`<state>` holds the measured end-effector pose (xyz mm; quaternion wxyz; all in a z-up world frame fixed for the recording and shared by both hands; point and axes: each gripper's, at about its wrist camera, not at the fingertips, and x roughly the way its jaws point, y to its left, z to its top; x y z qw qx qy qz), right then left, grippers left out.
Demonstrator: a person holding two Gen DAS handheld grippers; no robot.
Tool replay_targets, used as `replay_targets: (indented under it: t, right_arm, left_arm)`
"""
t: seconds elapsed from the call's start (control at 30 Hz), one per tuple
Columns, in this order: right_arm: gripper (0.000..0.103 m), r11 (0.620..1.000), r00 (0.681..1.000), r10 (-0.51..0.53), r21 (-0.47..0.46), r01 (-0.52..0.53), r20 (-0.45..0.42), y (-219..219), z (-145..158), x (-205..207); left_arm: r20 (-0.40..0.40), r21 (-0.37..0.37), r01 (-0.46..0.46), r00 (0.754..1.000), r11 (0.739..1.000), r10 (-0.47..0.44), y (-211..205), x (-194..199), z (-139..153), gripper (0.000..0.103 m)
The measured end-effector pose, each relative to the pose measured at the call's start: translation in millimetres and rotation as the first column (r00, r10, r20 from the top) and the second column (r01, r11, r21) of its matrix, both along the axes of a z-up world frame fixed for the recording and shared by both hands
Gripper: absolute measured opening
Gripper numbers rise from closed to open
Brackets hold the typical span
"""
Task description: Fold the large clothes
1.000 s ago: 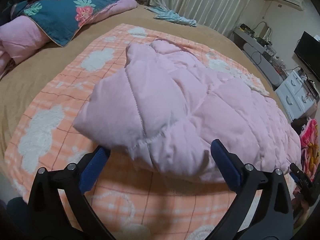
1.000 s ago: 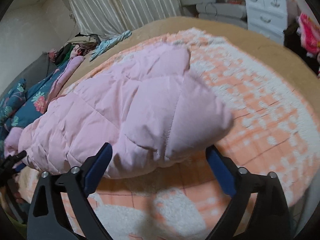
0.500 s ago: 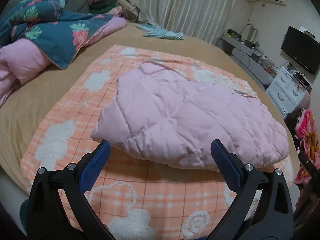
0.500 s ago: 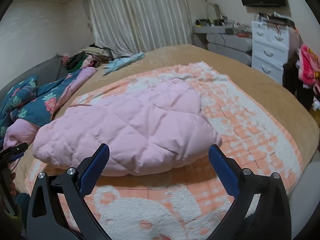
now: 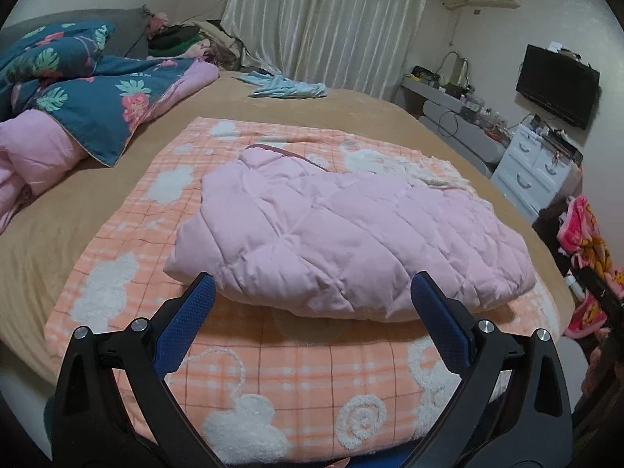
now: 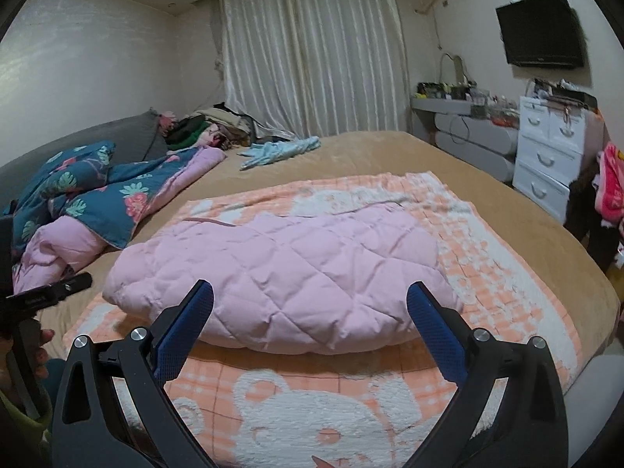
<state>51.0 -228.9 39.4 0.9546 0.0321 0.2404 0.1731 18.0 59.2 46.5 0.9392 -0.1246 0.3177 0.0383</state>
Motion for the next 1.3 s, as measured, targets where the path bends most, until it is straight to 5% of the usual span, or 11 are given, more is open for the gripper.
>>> replay_targets:
  t: [0.5,1.3]
  right_arm:
    - [0.099,0.997,0.998,0.052,-0.063,-0.054,-0.04,36,-37,-25]
    - [0.099,0.992,0.992,0.098,-0.072,-0.103,-0.076,47,-44,-29]
  left_arm:
    - [-0.015,-0.004,0.084,0.996,0.996,-0.084,-42,-18,-35,0.094]
    - [-0.028,0.013,0.056,0.998,0.998,-0.056,-41,-19,-33,0.094]
